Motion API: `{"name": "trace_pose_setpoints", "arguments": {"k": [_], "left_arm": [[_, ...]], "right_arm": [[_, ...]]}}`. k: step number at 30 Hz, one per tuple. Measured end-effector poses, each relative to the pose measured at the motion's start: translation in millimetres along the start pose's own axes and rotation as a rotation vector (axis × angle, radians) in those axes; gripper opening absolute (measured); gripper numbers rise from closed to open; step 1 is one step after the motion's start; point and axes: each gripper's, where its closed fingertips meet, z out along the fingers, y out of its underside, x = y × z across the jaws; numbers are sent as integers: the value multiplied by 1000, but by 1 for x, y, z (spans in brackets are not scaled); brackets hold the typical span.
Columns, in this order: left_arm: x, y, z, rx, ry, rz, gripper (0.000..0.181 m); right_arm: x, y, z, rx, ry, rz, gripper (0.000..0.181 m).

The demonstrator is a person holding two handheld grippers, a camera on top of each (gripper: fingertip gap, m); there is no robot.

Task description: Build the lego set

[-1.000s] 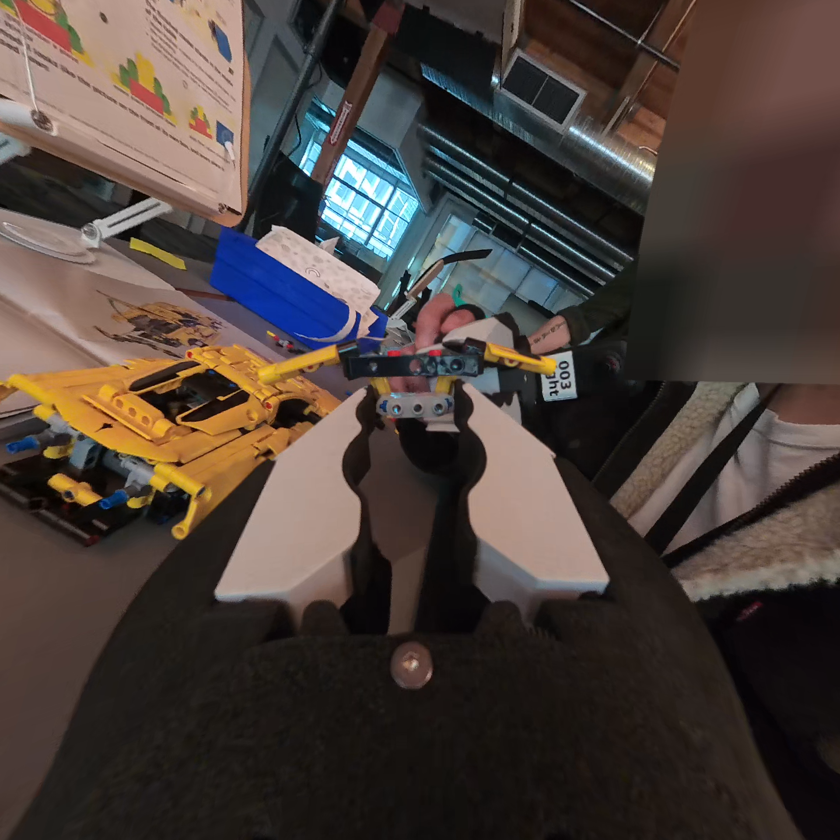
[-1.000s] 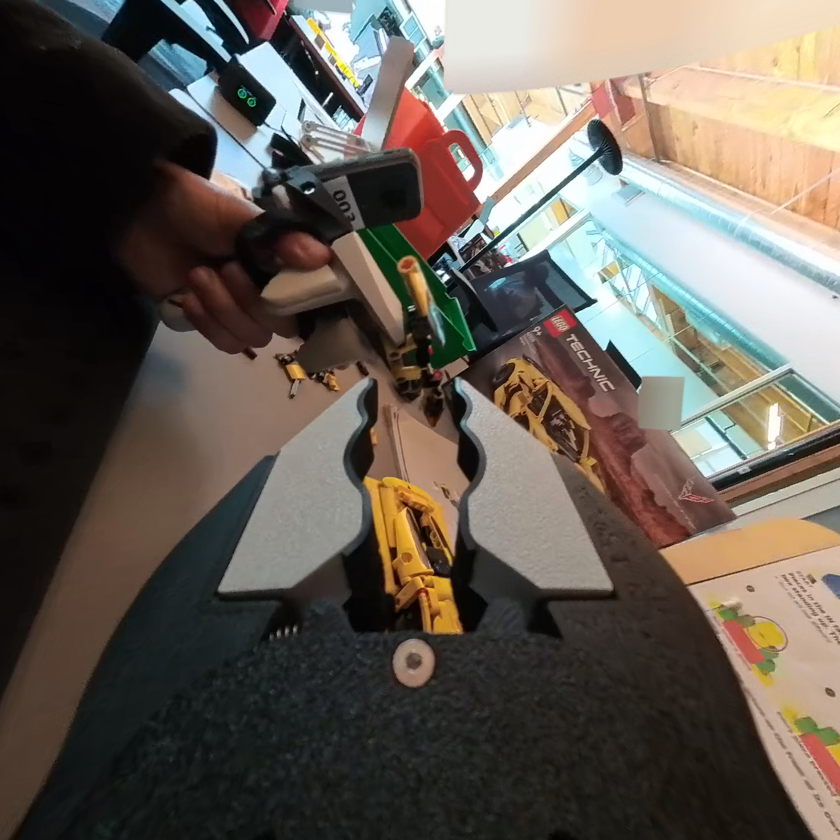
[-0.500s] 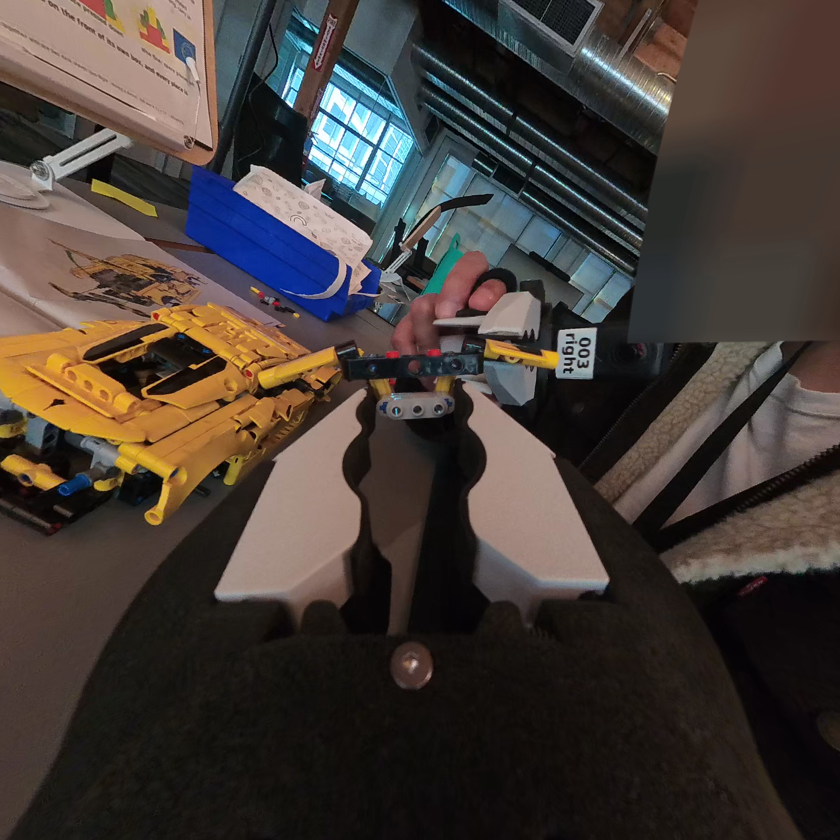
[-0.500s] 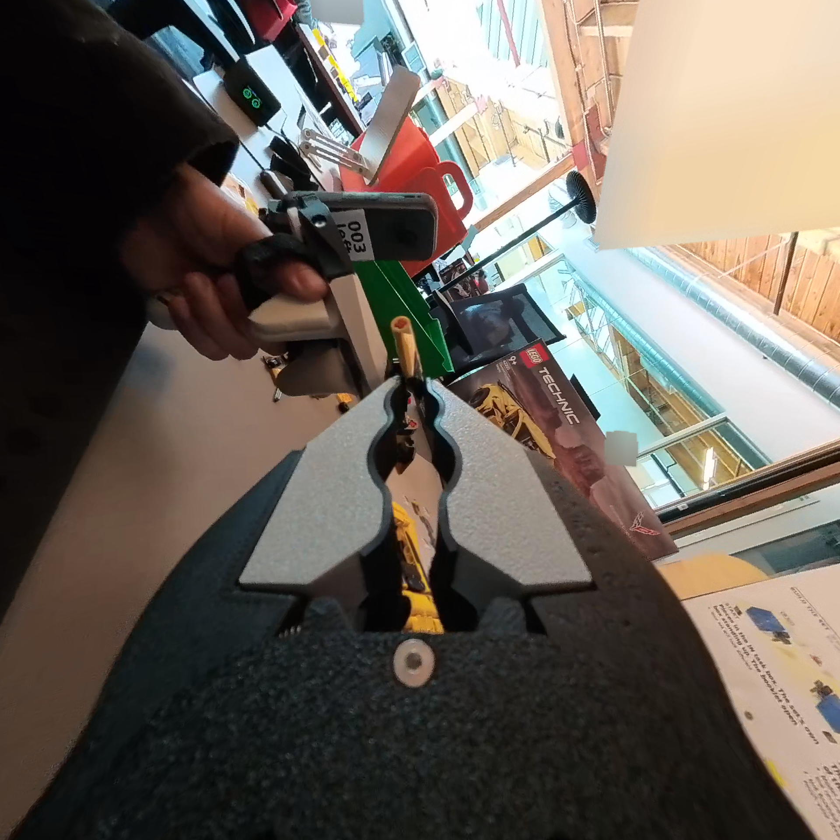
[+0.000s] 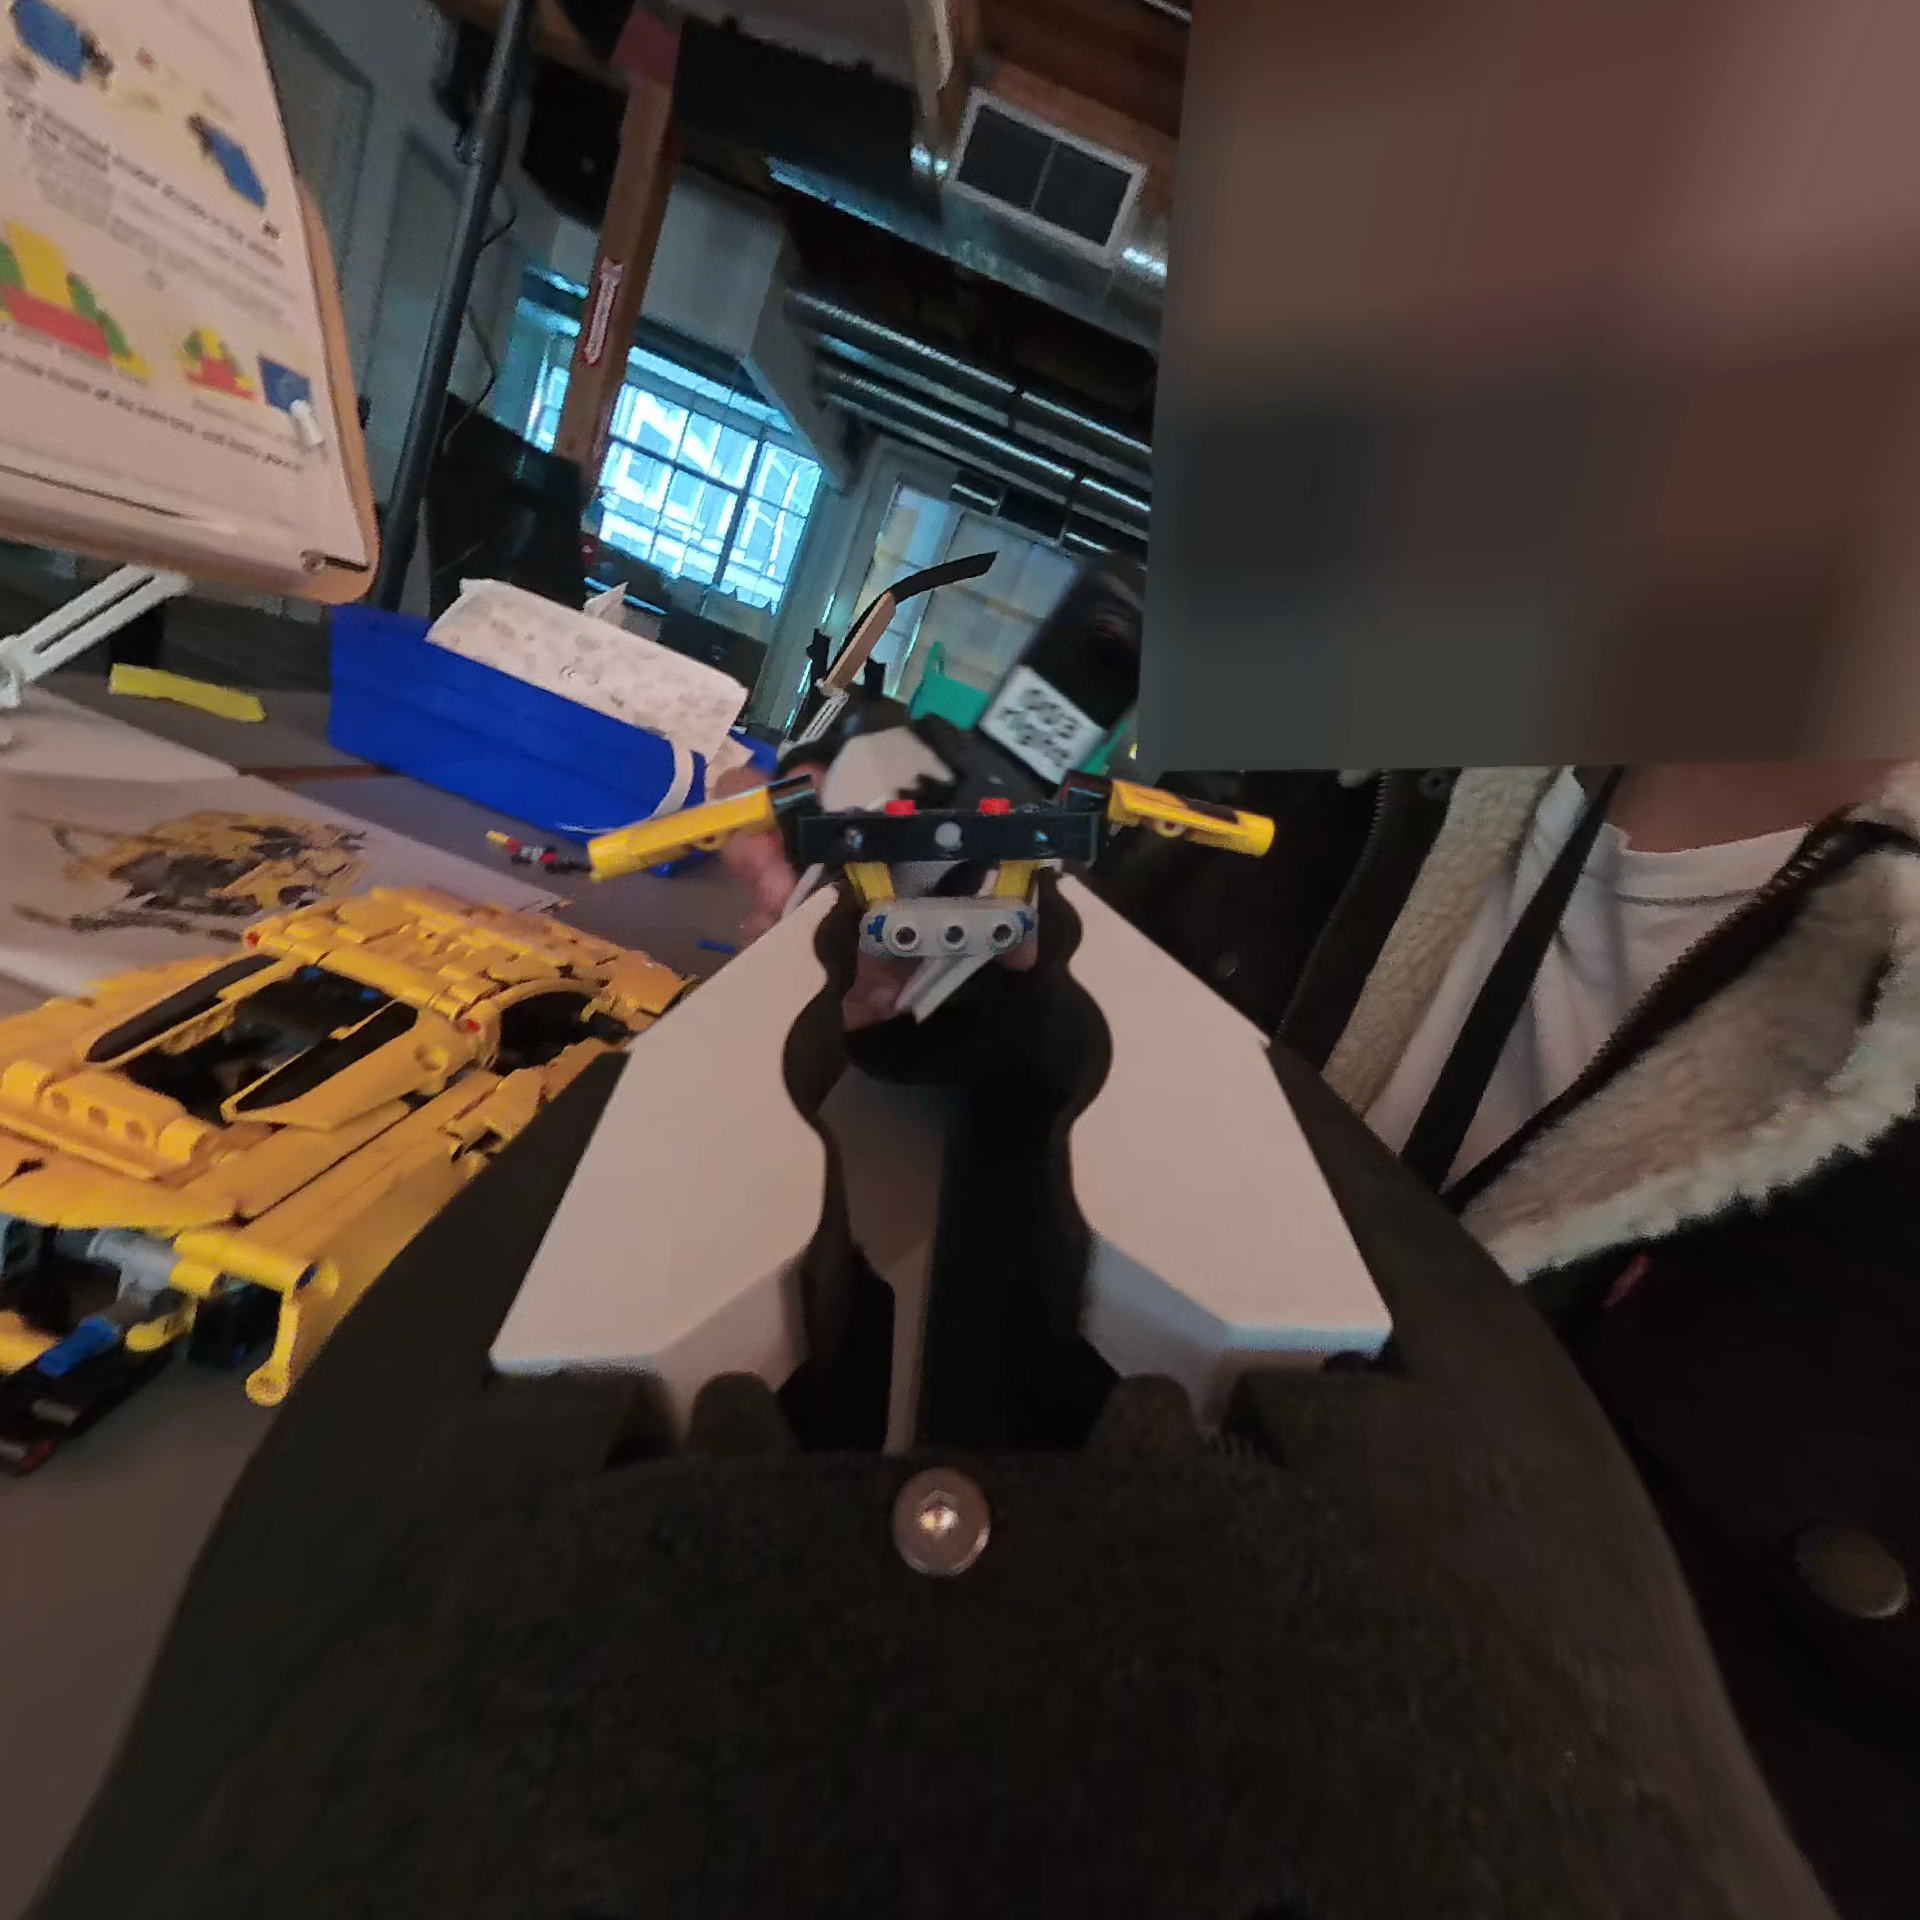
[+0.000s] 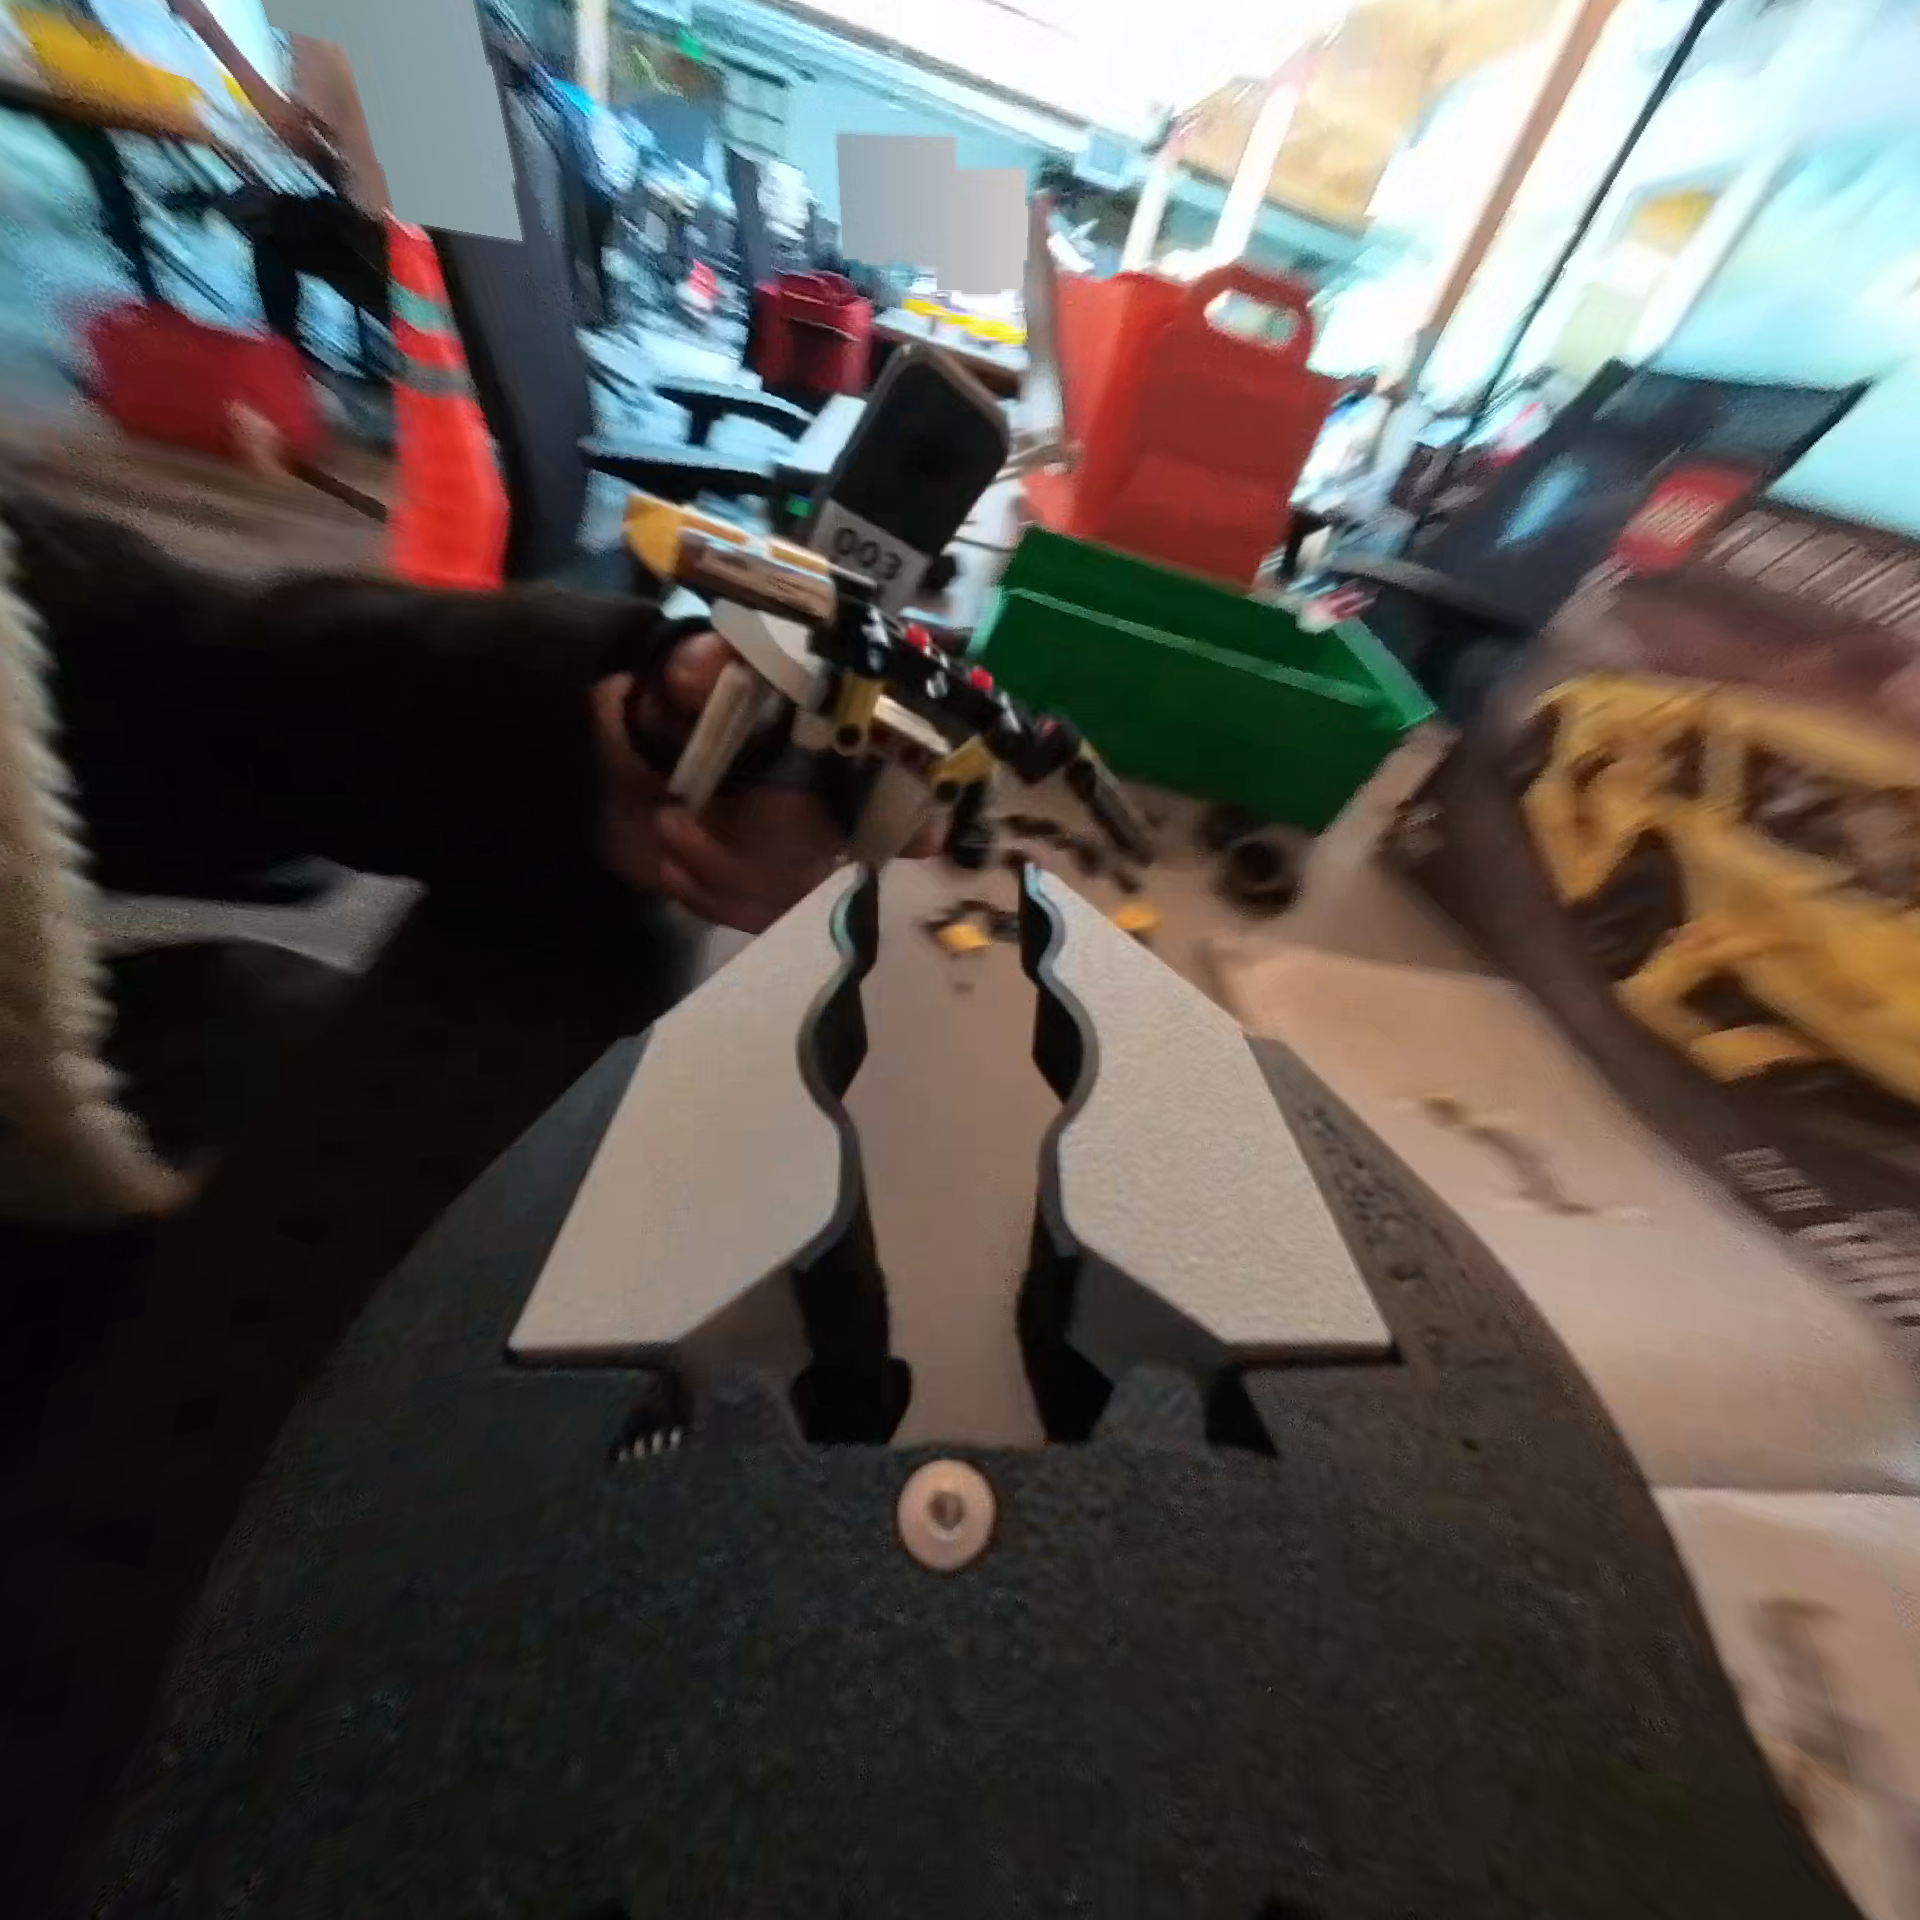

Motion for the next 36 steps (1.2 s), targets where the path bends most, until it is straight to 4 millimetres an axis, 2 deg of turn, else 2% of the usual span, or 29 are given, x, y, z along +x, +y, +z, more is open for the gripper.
{"name": "trace_pose_setpoints", "arguments": {"k": [3, 6, 10, 16, 19, 21, 23, 25, 31, 36], "left_arm": [[4, -2, 0, 9, 18, 7, 34], [5, -3, -1, 15, 25, 2, 34], [5, -3, 0, 14, 27, 3, 34], [6, -2, 0, 8, 34, -3, 34], [3, -1, 0, 4, 17, 11, 34], [0, 1, 0, -16, -16, 54, 34], [-4, 5, 1, -48, -60, 120, 34], [-8, 8, 2, -74, -105, 203, 34], [-14, 14, 4, -128, -184, 386, 33], [-19, 18, 1, -167, -221, 406, 33]], "right_arm": [[-17, -6, 0, 57, -241, 308, 26], [-24, -21, -4, 132, -379, 488, 25], [-26, -28, -6, 169, -435, 576, 23], [-27, -30, -4, 183, -461, 607, 21], [-31, -34, -5, 191, -525, 690, 19], [-39, -35, -3, 153, -640, 860, 18], [-41, -44, -8, 181, -817, 1070, 23], [-42, -46, -12, 184, -929, 1191, 25], [-40, -29, -4, 122, -892, 1243, 6], [-40, -21, -3, 79, -886, 1274, 0]]}}
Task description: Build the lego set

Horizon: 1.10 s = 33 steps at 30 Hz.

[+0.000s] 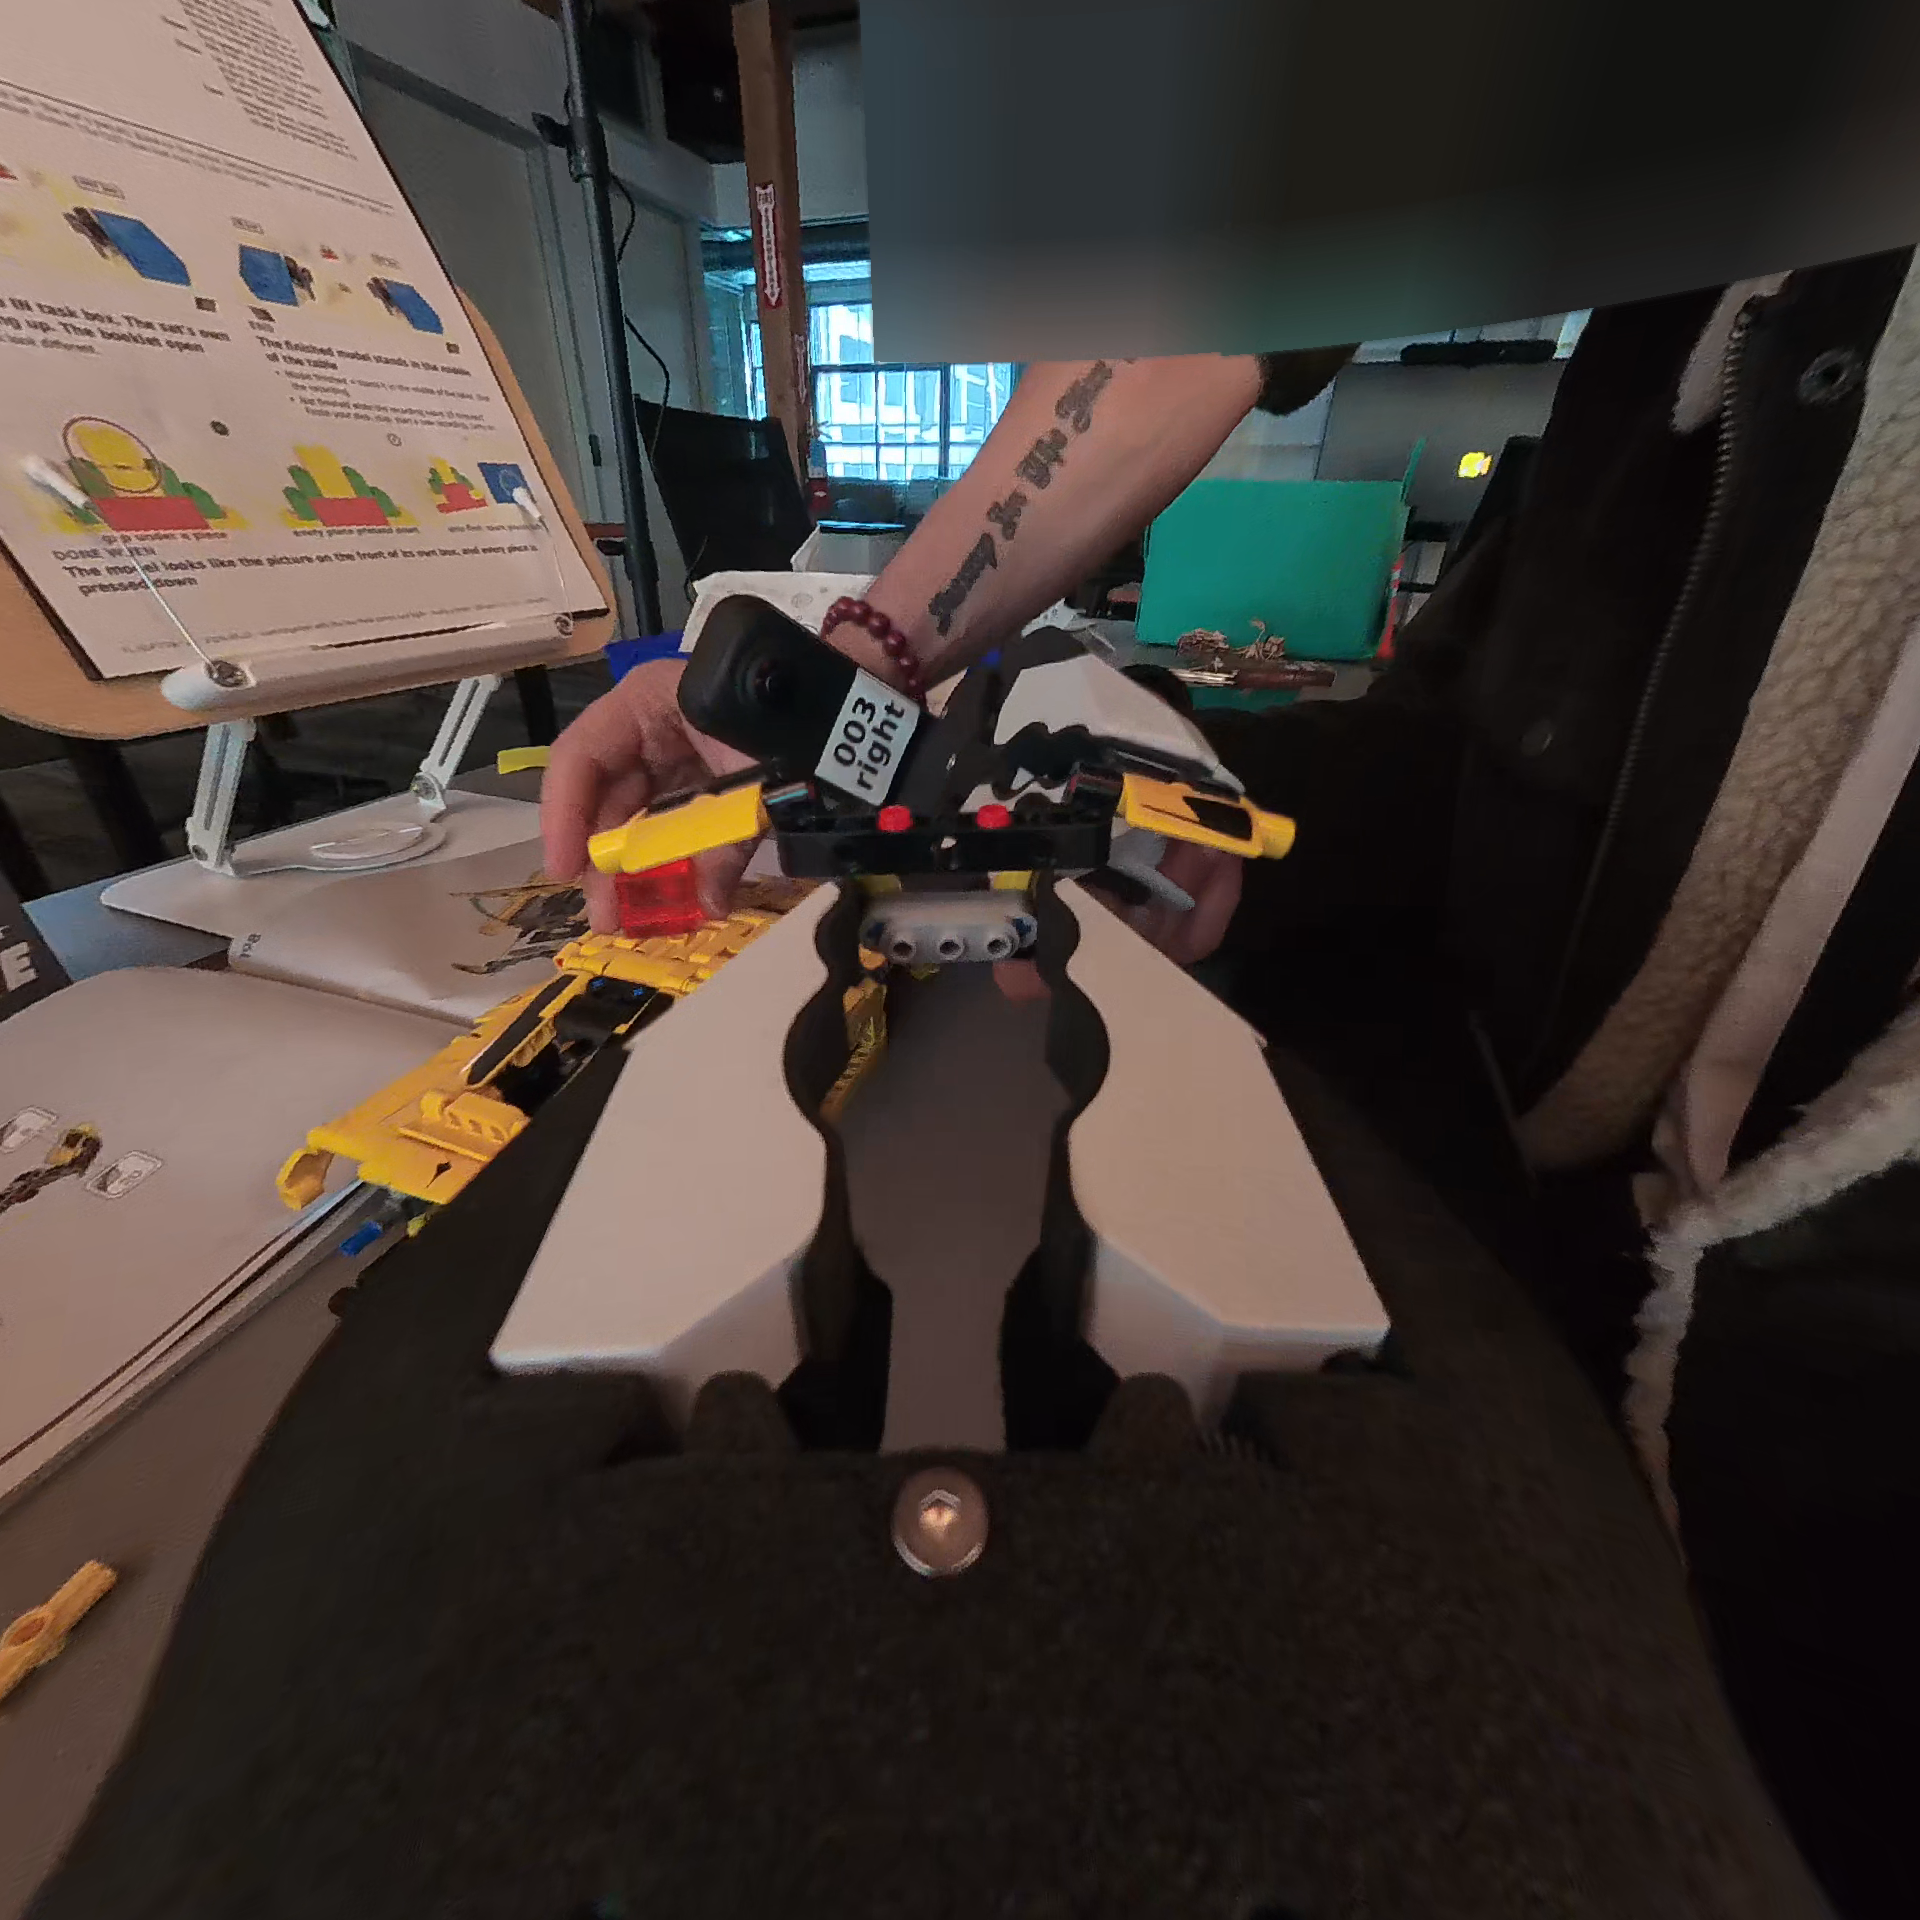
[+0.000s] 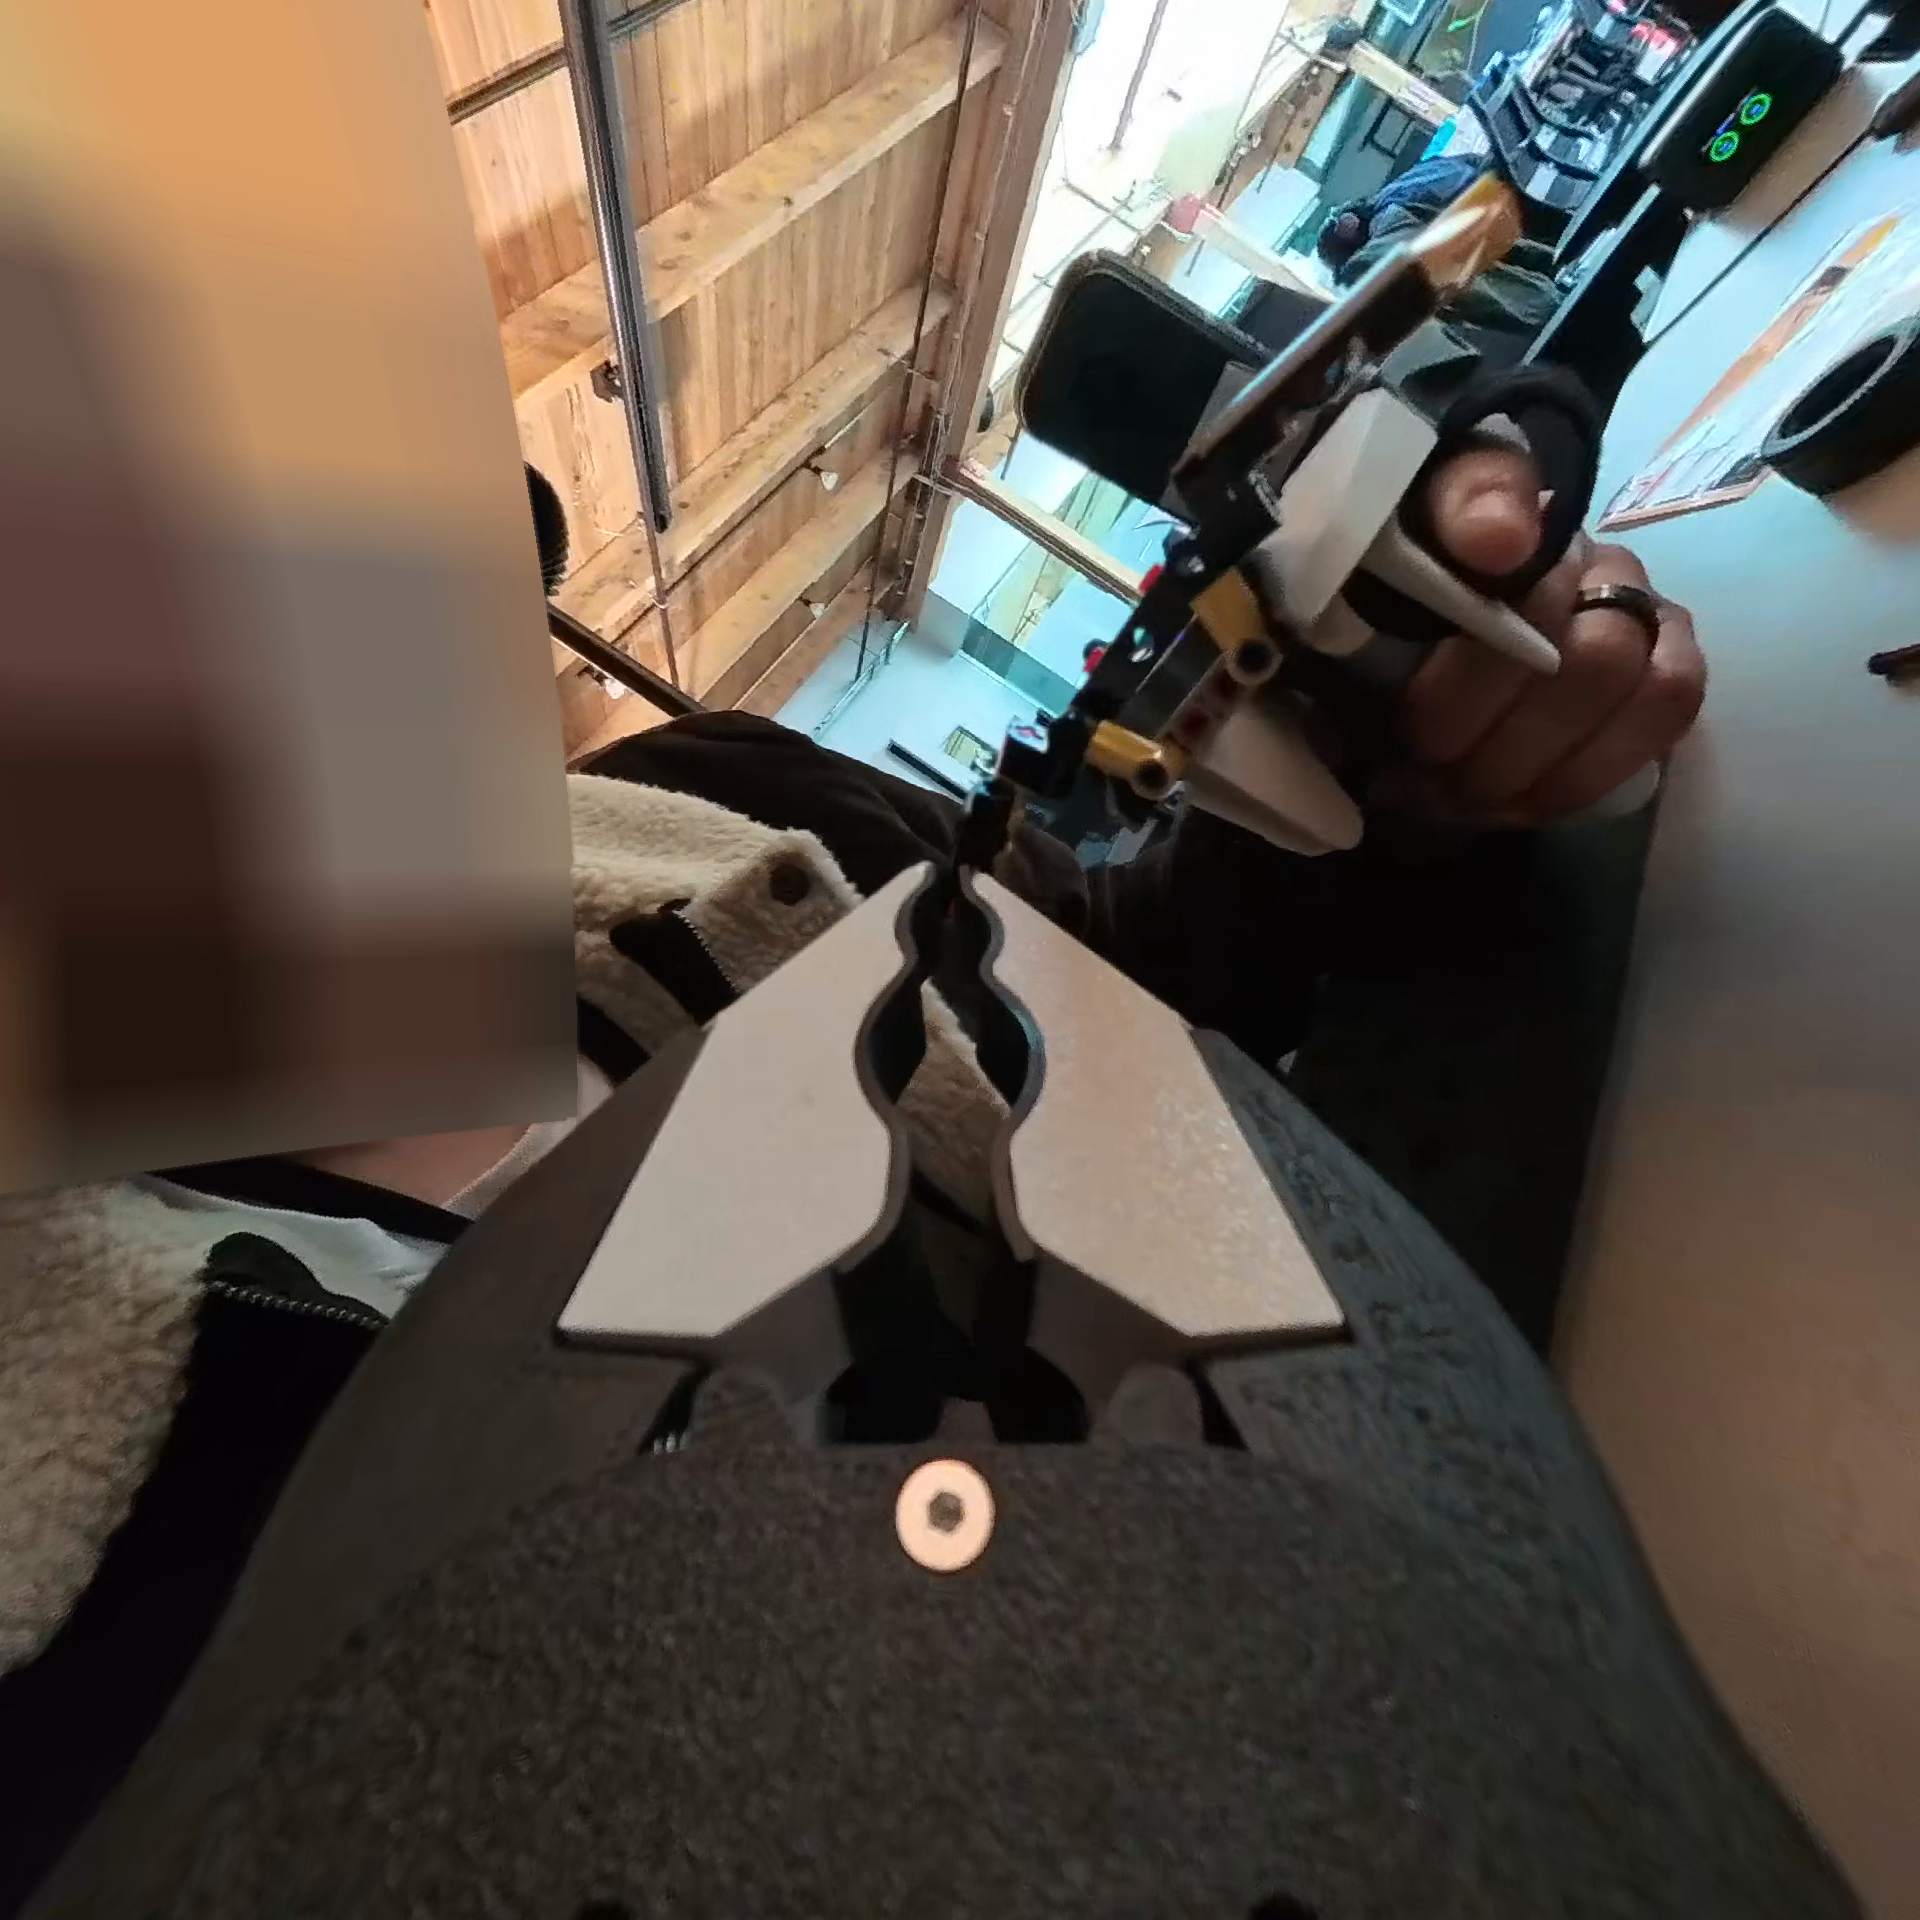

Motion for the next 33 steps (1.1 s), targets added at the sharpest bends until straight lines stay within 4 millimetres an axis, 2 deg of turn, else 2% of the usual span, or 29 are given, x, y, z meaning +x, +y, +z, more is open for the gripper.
{"name": "trace_pose_setpoints", "arguments": {"k": [3, 11, 15, 22, 29, 33], "left_arm": [[0, 2, -2, -15, -4, 6, 33], [-5, 19, -13, -133, -72, 108, 33], [-7, 24, -12, -162, -86, 132, 33], [-13, 31, -13, -205, -115, 150, 33], [-14, 38, -14, -237, -108, 139, 33], [-13, 39, -14, -243, -107, 137, 33]], "right_arm": [[1, 1, 2, -1, 6, 10, 0], [22, 6, -2, -33, 118, 0, 8], [30, 8, -5, -37, 146, 23, 3], [39, 7, -12, -16, 169, 77, 4], [41, 6, -15, -6, 169, 105, 17], [46, 4, -20, 1, 195, 105, 17]]}}
